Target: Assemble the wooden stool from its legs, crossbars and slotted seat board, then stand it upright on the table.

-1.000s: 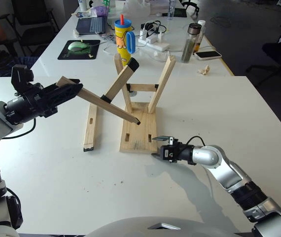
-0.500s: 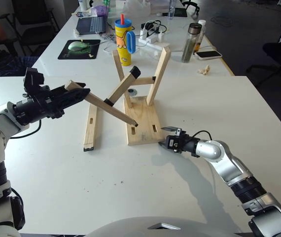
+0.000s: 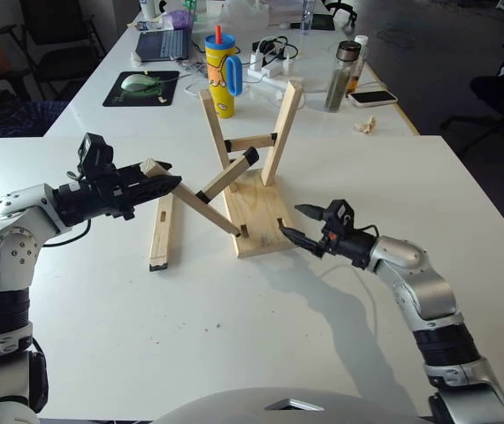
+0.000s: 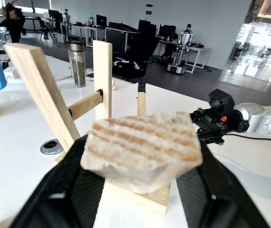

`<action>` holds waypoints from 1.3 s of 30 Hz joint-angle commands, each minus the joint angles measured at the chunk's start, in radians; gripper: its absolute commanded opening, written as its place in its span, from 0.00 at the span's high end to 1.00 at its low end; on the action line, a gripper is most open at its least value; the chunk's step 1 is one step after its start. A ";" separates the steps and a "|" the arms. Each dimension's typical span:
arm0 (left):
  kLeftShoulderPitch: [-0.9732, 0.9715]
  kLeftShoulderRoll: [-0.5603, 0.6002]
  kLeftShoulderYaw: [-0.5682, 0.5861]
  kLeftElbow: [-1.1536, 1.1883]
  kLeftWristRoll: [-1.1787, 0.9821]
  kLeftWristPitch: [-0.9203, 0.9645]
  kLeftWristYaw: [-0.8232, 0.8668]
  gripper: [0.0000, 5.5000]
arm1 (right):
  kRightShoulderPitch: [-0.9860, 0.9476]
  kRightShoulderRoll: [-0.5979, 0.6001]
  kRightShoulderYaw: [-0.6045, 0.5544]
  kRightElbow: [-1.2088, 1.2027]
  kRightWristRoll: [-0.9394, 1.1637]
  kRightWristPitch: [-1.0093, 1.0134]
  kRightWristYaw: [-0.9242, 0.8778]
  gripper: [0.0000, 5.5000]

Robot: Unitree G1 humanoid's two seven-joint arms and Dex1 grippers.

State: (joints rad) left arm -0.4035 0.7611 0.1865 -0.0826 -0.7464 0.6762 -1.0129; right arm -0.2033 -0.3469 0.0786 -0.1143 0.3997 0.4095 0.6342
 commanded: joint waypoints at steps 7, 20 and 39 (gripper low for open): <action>-0.134 -0.007 -0.109 0.089 0.094 -0.053 -0.093 0.63 | -0.045 0.159 0.068 0.151 -0.157 0.104 -0.270 0.50; -0.206 0.016 -0.232 0.163 0.188 -0.075 -0.244 0.63 | -0.027 0.175 0.115 0.223 -0.256 0.148 -0.292 0.50; -0.219 -0.022 -0.191 0.095 0.184 -0.057 -0.185 0.63 | -0.002 0.164 0.173 0.237 -0.310 0.129 -0.273 0.50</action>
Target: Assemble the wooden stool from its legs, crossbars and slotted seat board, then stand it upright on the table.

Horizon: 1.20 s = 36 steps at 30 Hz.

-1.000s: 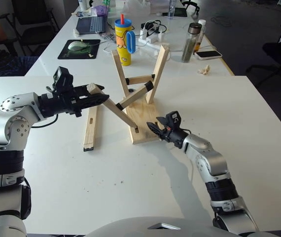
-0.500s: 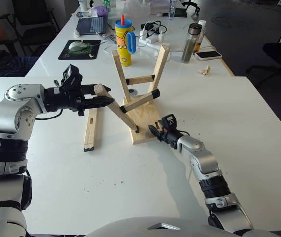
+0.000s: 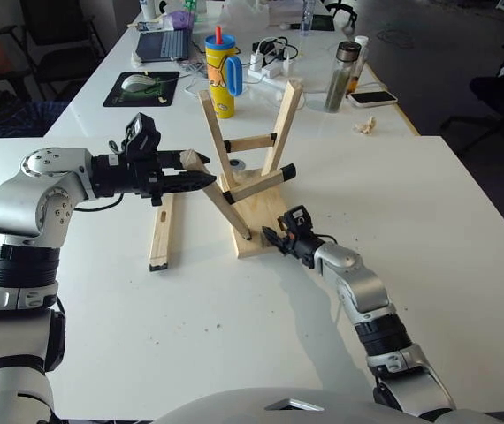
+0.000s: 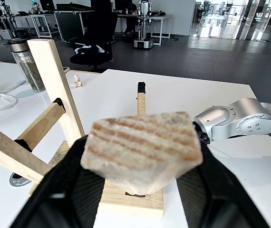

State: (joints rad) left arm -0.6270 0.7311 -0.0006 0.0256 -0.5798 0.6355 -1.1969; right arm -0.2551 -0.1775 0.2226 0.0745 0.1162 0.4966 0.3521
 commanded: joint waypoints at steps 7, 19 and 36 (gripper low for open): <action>0.005 0.014 -0.027 0.023 0.053 -0.033 -0.022 0.63 | 0.042 -0.003 0.033 0.059 -0.028 0.037 0.011 0.50; -0.021 0.042 -0.018 0.046 0.059 -0.033 -0.041 0.63 | 0.061 -0.004 0.049 0.057 -0.030 0.034 0.008 0.50; -0.051 0.041 -0.092 0.103 0.157 -0.099 -0.049 0.63 | 0.057 -0.011 0.082 0.046 -0.061 0.005 0.025 0.50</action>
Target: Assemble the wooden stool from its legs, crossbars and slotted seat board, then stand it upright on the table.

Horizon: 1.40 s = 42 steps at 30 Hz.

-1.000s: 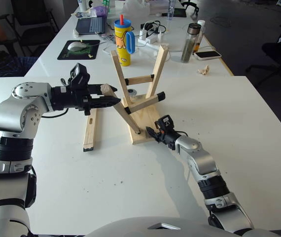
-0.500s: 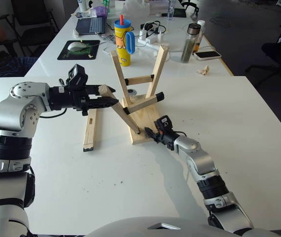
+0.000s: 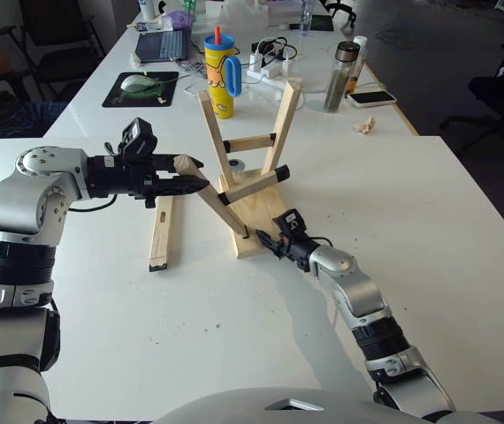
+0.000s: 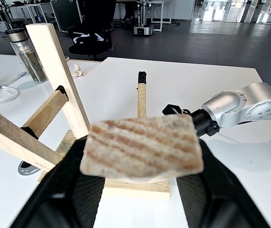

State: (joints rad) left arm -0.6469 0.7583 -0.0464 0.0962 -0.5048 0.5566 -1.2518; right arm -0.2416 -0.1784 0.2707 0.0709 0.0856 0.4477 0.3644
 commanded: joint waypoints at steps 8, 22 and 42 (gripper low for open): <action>0.024 -0.014 -0.148 -0.034 0.109 -0.016 0.010 0.63 | 0.044 -0.028 0.056 0.059 -0.052 0.054 0.022 0.50; -0.008 -0.139 -0.163 0.120 0.067 0.070 0.079 0.63 | 0.044 -0.043 0.077 0.075 -0.074 0.043 0.046 0.50; 0.076 -0.113 -0.343 0.285 0.237 -0.026 0.136 0.63 | 0.057 -0.057 0.074 0.076 -0.083 0.047 0.064 0.50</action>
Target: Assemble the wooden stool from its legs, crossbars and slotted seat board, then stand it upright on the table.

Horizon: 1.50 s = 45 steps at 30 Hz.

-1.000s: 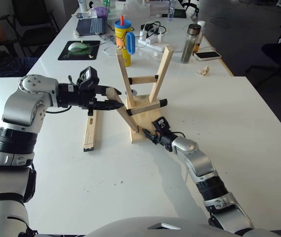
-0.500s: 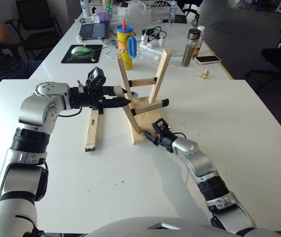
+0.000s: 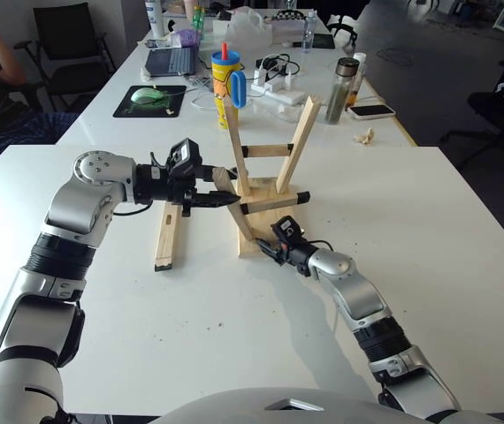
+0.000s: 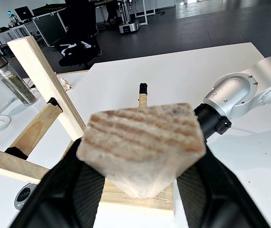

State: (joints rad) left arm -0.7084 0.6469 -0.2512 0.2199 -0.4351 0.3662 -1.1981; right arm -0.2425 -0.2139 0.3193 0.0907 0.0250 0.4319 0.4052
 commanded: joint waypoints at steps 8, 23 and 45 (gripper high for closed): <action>0.240 0.017 -0.180 0.068 0.190 0.163 0.114 0.63 | 0.052 -0.060 0.050 0.060 -0.071 0.038 0.016 0.50; 0.250 0.016 0.113 -0.099 0.062 0.174 0.202 0.33 | 0.052 -0.069 0.068 0.083 -0.086 0.043 0.026 0.50; 0.240 -0.293 0.068 -0.216 -0.078 0.278 0.753 0.80 | 0.052 -0.048 0.080 0.106 -0.090 0.027 0.019 0.50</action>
State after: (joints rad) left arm -0.6536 0.3505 -0.0378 -0.0878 -0.6672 0.6558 -0.4707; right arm -0.2643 -0.2398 0.3635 0.0930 -0.0169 0.3857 0.4238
